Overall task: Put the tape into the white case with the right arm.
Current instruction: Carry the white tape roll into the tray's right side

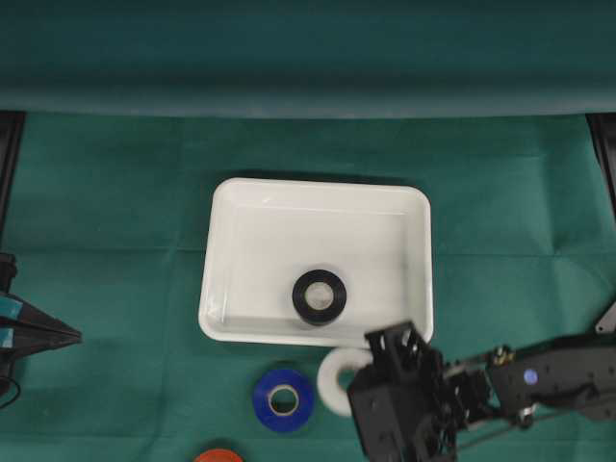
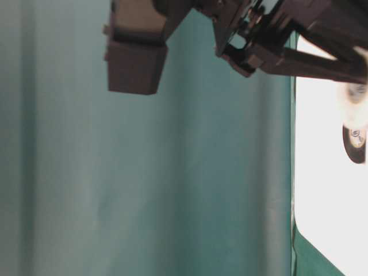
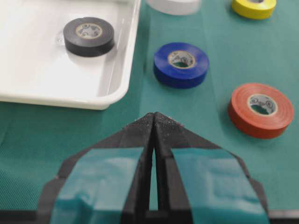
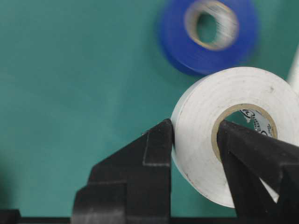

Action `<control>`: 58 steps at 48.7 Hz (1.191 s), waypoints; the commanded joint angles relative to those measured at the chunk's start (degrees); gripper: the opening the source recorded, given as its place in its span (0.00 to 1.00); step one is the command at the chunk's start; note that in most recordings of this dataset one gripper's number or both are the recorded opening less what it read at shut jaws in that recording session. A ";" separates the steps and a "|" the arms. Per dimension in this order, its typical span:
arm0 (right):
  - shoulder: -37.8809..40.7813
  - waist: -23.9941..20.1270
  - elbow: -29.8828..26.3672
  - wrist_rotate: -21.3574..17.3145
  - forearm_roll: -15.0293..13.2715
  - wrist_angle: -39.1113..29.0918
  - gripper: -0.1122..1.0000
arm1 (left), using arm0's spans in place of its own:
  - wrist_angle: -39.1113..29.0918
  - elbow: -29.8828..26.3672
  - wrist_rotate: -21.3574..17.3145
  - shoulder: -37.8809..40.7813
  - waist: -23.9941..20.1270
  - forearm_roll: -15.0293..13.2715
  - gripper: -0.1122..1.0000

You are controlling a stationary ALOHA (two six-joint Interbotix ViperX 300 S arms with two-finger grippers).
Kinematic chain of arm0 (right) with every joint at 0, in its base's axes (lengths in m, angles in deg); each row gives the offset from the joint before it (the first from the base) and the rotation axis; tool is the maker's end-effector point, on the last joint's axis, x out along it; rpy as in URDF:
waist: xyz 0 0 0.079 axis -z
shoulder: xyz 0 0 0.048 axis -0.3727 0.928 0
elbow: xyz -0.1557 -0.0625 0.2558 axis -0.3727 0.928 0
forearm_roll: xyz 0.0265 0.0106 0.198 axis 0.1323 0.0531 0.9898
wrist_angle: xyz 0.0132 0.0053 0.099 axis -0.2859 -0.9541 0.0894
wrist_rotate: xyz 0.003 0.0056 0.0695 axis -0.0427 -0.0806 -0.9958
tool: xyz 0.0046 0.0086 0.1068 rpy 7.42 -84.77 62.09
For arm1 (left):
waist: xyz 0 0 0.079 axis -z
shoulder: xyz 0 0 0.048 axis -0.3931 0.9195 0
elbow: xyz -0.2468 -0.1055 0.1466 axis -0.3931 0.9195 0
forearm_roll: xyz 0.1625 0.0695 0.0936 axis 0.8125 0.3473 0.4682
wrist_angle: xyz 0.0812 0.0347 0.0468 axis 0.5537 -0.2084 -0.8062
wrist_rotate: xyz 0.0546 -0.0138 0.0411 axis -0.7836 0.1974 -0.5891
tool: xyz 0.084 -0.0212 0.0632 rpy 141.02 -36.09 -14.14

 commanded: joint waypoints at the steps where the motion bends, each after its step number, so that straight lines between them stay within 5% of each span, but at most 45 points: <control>1: -2.55 2.64 0.26 0.00 -2.11 0.44 0.11 | 0.62 -0.53 -0.09 0.44 -0.18 -0.09 0.10; 34: -2.81 22.24 2.99 0.26 -6.77 4.39 0.11 | 0.62 -0.53 -0.09 0.53 -0.09 -0.09 0.10; 58: -2.81 25.75 5.89 -0.09 -6.94 9.84 0.11 | 0.62 -0.53 -0.09 0.44 -0.18 -0.09 0.10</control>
